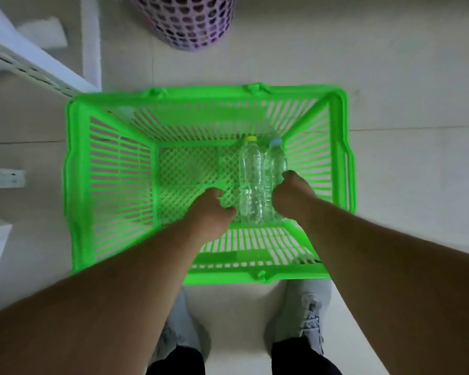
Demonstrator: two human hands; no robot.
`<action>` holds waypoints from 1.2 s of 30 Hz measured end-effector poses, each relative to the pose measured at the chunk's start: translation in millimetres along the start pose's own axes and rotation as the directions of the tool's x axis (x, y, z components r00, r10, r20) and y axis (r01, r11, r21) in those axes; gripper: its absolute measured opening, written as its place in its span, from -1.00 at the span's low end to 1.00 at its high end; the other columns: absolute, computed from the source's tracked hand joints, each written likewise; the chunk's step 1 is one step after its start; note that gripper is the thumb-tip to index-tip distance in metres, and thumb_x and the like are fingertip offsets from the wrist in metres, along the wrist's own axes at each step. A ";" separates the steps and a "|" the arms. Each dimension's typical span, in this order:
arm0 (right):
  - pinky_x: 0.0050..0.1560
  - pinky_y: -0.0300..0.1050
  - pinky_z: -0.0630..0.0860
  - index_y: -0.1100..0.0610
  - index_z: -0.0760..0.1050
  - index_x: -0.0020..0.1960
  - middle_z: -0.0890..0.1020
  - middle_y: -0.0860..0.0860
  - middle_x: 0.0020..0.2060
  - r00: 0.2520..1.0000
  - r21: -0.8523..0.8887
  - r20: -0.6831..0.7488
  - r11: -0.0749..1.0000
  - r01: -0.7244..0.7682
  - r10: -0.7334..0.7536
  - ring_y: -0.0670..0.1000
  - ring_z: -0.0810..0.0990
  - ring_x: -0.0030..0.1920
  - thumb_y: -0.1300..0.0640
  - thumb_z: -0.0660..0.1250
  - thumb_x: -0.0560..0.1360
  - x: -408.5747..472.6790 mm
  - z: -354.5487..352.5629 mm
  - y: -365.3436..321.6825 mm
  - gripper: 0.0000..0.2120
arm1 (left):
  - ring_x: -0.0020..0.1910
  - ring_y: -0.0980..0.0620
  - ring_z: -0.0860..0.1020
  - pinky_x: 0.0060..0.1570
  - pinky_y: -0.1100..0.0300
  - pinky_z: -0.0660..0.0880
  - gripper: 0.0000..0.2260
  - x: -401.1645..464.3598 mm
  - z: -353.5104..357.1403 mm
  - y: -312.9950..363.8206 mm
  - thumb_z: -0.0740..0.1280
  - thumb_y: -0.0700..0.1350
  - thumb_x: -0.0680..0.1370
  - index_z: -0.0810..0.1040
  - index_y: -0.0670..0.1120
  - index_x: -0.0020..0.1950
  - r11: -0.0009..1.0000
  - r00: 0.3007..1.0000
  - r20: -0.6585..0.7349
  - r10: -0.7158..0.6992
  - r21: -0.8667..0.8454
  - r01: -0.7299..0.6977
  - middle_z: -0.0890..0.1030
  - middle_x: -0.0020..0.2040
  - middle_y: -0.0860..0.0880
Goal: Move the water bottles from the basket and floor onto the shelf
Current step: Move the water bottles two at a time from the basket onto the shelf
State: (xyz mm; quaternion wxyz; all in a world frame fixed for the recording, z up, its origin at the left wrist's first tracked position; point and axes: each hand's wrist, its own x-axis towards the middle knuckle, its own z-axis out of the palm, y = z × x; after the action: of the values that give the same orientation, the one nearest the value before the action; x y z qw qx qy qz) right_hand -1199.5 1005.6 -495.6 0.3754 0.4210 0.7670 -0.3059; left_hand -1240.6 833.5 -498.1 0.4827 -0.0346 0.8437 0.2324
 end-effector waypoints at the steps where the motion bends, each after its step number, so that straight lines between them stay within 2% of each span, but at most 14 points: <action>1: 0.03 -0.13 0.38 0.23 0.32 0.40 0.50 0.23 0.26 1.000 0.028 -0.029 1.000 -0.007 0.008 0.22 0.51 0.25 0.28 0.18 0.53 9.0 6.0 -1.4 -0.56 | -0.21 -0.03 0.62 -0.33 0.24 0.53 -0.51 11.6 7.7 -3.6 0.39 -0.04 0.54 0.38 -0.11 0.44 1.000 1.000 0.000 -0.001 -0.021 0.001 0.61 0.11 -0.10; 4: -0.08 -0.17 0.38 0.21 0.37 0.28 0.58 0.17 0.19 0.994 0.088 -0.087 0.995 -0.051 0.059 0.19 0.57 0.19 0.29 0.23 0.46 27.5 25.9 0.8 -0.62 | -0.29 0.15 0.54 -0.39 0.31 0.43 -0.49 41.1 25.1 -11.3 0.39 -0.03 0.55 0.36 -0.10 0.45 0.999 1.000 -0.007 -0.002 -0.055 0.002 0.57 0.27 -0.11; 6: 0.02 -0.12 0.46 0.19 0.38 0.30 0.58 0.14 0.20 0.982 0.148 -0.149 0.985 -0.093 0.115 0.19 0.57 0.21 0.29 0.24 0.46 32.8 35.2 1.4 -0.60 | -0.23 0.18 0.54 -0.34 0.31 0.43 -0.48 54.8 31.5 -13.5 0.39 0.00 0.54 0.37 -0.09 0.46 0.998 1.000 -0.016 0.007 -0.070 -0.008 0.53 0.33 -0.10; 10: 0.15 -0.09 0.48 0.16 0.39 0.37 0.56 0.12 0.24 0.955 0.196 -0.269 0.978 -0.070 0.123 0.16 0.55 0.25 0.26 0.25 0.49 40.1 41.1 1.6 -0.56 | 0.22 -0.10 0.55 0.20 0.06 0.51 -0.43 68.1 35.4 -16.2 0.41 0.01 0.54 0.34 -0.14 0.48 0.996 1.000 -0.023 -0.001 -0.090 -0.001 0.48 0.40 -0.15; 12: 0.08 -0.16 0.46 0.14 0.42 0.36 0.59 0.11 0.23 0.968 0.224 -0.238 0.974 -0.027 0.082 0.14 0.57 0.22 0.14 0.25 0.55 46.1 41.7 1.0 -0.62 | 0.31 -0.13 0.50 0.28 -0.03 0.47 -0.41 73.0 35.8 -18.0 0.40 0.05 0.54 0.32 -0.14 0.49 0.996 0.999 -0.034 -0.019 -0.083 0.016 0.44 0.44 -0.16; 14: 0.04 -0.19 0.44 0.13 0.46 0.33 0.60 0.10 0.23 0.975 0.224 -0.219 0.975 0.007 0.043 0.12 0.58 0.21 -0.03 0.26 0.57 57.1 43.8 -1.1 -0.60 | 0.22 -0.11 0.55 0.17 0.06 0.50 -0.45 79.3 34.8 -20.2 0.40 0.10 0.52 0.41 -0.14 0.41 0.996 0.996 -0.079 -0.042 -0.076 0.036 0.50 0.37 -0.16; 17: -0.02 -0.21 0.41 0.13 0.48 0.33 0.61 0.07 0.22 0.984 0.253 -0.178 0.967 0.024 0.022 0.12 0.59 0.19 -0.22 0.32 0.49 79.0 48.5 -5.5 -0.44 | -0.16 0.06 0.53 -0.31 0.29 0.37 -0.45 88.4 32.4 -23.2 0.46 0.20 0.45 0.50 -0.15 0.26 0.992 0.987 -0.145 -0.072 -0.115 0.055 0.59 0.13 -0.06; 19: -0.19 -0.30 0.36 0.14 0.51 0.29 0.64 0.03 0.03 0.996 0.274 -0.090 0.960 0.051 -0.027 0.09 0.63 -0.01 -0.30 0.34 0.45 92.8 52.9 -9.5 -0.39 | -0.28 0.12 0.51 -0.42 0.34 0.28 -0.44 95.2 30.9 -27.1 0.48 0.20 0.42 0.54 -0.14 0.25 0.991 0.984 -0.156 -0.083 -0.114 0.066 0.59 -0.06 0.06; 22: -0.39 -0.31 0.29 0.16 0.56 0.17 0.54 -0.06 -0.28 0.995 0.329 -0.029 0.939 0.102 -0.097 -0.06 0.52 -0.31 -0.34 0.39 0.40 105.7 59.0 -11.2 -0.37 | -0.35 0.15 0.56 -0.43 0.33 0.35 -0.60 106.9 28.9 -34.0 0.54 0.14 0.38 0.64 -0.07 0.08 0.987 0.985 -0.138 -0.102 -0.138 0.083 0.61 -0.28 0.08; 25: -0.38 -0.31 0.36 0.14 0.59 0.15 0.60 -0.04 -0.24 0.993 0.401 -0.026 0.909 0.116 -0.115 -0.05 0.59 -0.27 -0.29 0.46 0.37 112.2 63.0 -6.5 -0.43 | -0.22 0.03 0.64 -0.32 0.28 0.44 -0.60 111.9 26.3 -37.4 0.57 0.09 0.34 0.66 -0.06 0.08 0.973 0.988 -0.091 -0.127 -0.202 0.107 0.69 -0.14 -0.02; 29: -0.37 -0.26 0.40 0.08 0.64 0.06 0.62 -0.04 -0.28 0.986 0.357 -0.069 0.919 0.166 -0.151 -0.04 0.61 -0.28 -0.26 0.47 0.36 112.6 60.5 -3.2 -0.53 | -0.31 0.18 0.61 -0.39 0.34 0.41 -0.83 109.3 25.1 -38.1 0.58 0.02 0.36 0.63 0.05 -0.18 0.971 0.994 -0.071 -0.088 -0.227 0.070 0.65 -0.27 0.13; 31: -0.28 -0.22 0.45 0.04 0.60 -0.04 0.62 -0.05 -0.27 0.979 0.331 -0.103 0.922 0.200 -0.175 0.01 0.63 -0.23 -0.25 0.47 0.36 109.6 57.8 -2.5 -0.61 | -0.29 0.21 0.62 -0.35 0.35 0.42 -0.83 102.3 22.9 -38.9 0.58 -0.02 0.36 0.59 0.07 -0.24 0.968 0.996 -0.070 -0.060 -0.246 0.041 0.65 -0.26 0.16; 33: -0.18 -0.17 0.52 0.00 0.56 -0.06 0.63 -0.06 -0.24 0.972 0.339 -0.122 0.912 0.229 -0.199 0.03 0.65 -0.17 -0.22 0.48 0.37 101.9 53.5 -3.0 -0.67 | -0.25 0.21 0.63 -0.34 0.35 0.44 -0.82 89.8 17.3 -38.9 0.58 -0.03 0.35 0.60 0.07 -0.17 0.969 0.996 -0.080 -0.043 -0.245 0.022 0.67 -0.21 0.15; 36: -0.05 -0.10 0.58 0.07 0.57 0.10 0.67 -0.03 -0.09 0.957 0.348 -0.163 0.894 0.283 -0.240 0.04 0.66 -0.09 -0.17 0.50 0.35 80.3 38.0 -7.4 -0.56 | -0.30 0.23 0.64 -0.39 0.37 0.46 -0.77 61.5 2.9 -35.2 0.58 -0.04 0.35 0.60 0.03 -0.07 0.972 0.993 -0.120 -0.018 -0.235 -0.010 0.69 -0.19 0.13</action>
State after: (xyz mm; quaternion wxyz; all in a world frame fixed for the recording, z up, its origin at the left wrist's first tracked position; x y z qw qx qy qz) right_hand -1223.0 1005.8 -581.6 0.2003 0.3937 0.7662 -0.4667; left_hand -1261.0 813.6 -563.1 0.4235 -0.1073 0.8379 0.3273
